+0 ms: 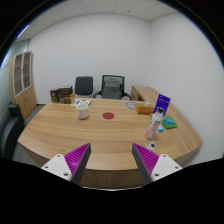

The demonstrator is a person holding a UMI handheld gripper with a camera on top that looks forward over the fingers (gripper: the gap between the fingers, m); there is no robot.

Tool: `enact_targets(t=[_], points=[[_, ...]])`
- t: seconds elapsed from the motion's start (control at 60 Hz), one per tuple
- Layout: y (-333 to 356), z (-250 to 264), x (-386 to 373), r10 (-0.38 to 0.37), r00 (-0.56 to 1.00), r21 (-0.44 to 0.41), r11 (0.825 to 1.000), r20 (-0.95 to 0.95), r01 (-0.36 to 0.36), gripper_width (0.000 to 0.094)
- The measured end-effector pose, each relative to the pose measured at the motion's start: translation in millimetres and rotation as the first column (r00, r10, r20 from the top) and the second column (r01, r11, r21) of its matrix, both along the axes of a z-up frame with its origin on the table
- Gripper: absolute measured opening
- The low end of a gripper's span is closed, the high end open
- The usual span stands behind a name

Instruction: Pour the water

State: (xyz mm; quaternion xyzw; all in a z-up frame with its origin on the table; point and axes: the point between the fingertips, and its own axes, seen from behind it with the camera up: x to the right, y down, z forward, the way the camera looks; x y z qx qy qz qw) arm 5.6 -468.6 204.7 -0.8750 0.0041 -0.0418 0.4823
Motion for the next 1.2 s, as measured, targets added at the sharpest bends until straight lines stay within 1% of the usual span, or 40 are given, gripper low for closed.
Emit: enact_targets(t=[0.133,0.233,0.333,0.433,0.5,0.55,0.633,0.7,0.733,0.817,0.867,0.917,1.0,1.033,1.05,1.083,1.1,1.2], points=[[18.1,-37.6,92.2,-0.054,0.998,-0.020,0.998,0.023,0.055,0.0852],[44.1,-60.6,154.4,-0.068,0.997,-0.010,0.998,0.029,0.068,0.0856],[80.6,-81.1,208.3,-0.056,0.998,0.016,0.998,0.042,0.056,0.0858],[125.7,-101.6,245.7,-0.043,0.999,0.046,0.998,0.021,0.042,0.0855],[156.4,-113.3,258.8,-0.026,1.000,0.067,0.997,-0.017,0.027,0.0854],[179.0,-116.7,264.6,-0.010,0.999,0.099,0.995,-0.038,0.013,0.0849],[210.5,-129.9,263.5,0.034,0.998,0.118,0.993,-0.056,-0.027,0.0839],[232.0,-138.4,264.9,0.052,0.997,0.135,0.990,-0.056,-0.044,0.0804],[240.0,-142.9,265.7,0.054,0.997,0.136,0.990,-0.056,-0.046,0.0763],[252.9,-148.3,267.1,0.039,0.998,0.145,0.989,-0.058,-0.030,0.0623],[257.6,-149.6,271.4,0.022,0.998,0.157,0.988,-0.065,-0.012,0.0479],[259.5,-149.1,272.9,0.009,0.997,0.168,0.986,-0.079,0.005,0.0471],[260.0,-149.3,275.1,0.003,0.998,0.177,0.984,-0.067,0.009,0.0393],[259.2,-149.3,275.1,-0.002,0.998,0.178,0.984,-0.058,0.013,0.0384],[259.2,-149.3,274.9,-0.002,0.999,0.178,0.984,-0.053,0.012,0.0349],[259.0,-149.5,274.8,-0.005,0.999,0.173,0.985,-0.037,0.011,0.0337],[260.7,-149.6,275.9,-0.004,1.000,0.174,0.985,-0.028,0.009,0.0306],[263.2,-148.4,277.3,-0.017,0.999,0.160,0.987,0.030,0.011,0.0302]])
